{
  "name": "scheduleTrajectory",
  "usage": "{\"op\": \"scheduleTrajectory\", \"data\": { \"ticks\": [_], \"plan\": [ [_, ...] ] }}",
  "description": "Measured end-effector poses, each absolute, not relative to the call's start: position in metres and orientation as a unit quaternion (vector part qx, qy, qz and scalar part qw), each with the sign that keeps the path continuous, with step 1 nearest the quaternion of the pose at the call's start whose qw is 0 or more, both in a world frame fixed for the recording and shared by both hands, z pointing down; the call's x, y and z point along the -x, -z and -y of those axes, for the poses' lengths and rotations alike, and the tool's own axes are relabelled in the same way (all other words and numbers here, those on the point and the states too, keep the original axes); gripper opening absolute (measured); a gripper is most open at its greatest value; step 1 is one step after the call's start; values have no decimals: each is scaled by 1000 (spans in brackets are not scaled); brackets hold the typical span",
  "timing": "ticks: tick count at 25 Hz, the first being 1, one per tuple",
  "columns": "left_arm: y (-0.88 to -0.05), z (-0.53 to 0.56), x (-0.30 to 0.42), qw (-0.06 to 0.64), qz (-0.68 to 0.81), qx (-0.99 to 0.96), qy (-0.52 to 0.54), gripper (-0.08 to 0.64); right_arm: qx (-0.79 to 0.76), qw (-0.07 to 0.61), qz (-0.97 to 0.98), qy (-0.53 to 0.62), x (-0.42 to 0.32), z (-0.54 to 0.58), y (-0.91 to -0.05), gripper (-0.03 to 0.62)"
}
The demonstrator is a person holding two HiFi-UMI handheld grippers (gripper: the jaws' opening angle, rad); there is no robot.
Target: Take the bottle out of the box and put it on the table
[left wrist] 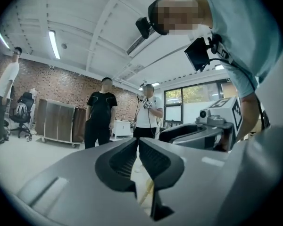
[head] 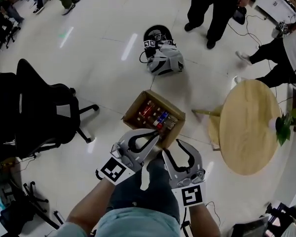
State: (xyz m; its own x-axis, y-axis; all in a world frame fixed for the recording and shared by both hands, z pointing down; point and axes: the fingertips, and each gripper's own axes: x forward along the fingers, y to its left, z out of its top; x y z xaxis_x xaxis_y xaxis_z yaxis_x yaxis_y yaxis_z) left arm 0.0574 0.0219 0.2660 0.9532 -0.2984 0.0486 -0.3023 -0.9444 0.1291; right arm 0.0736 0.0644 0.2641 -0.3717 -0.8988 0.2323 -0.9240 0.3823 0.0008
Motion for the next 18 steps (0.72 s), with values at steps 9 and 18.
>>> {"op": "scheduleTrajectory", "data": {
  "ticks": [9,18],
  "plan": [
    [-431,12,-15,85,175,-976,-100,43,-459,187,860,-117,-25,-36,-444,157],
    [-565,36,34,118,198,-966,-115,43,-407,231,874,-134,13,-8,-617,181]
  ]
}}
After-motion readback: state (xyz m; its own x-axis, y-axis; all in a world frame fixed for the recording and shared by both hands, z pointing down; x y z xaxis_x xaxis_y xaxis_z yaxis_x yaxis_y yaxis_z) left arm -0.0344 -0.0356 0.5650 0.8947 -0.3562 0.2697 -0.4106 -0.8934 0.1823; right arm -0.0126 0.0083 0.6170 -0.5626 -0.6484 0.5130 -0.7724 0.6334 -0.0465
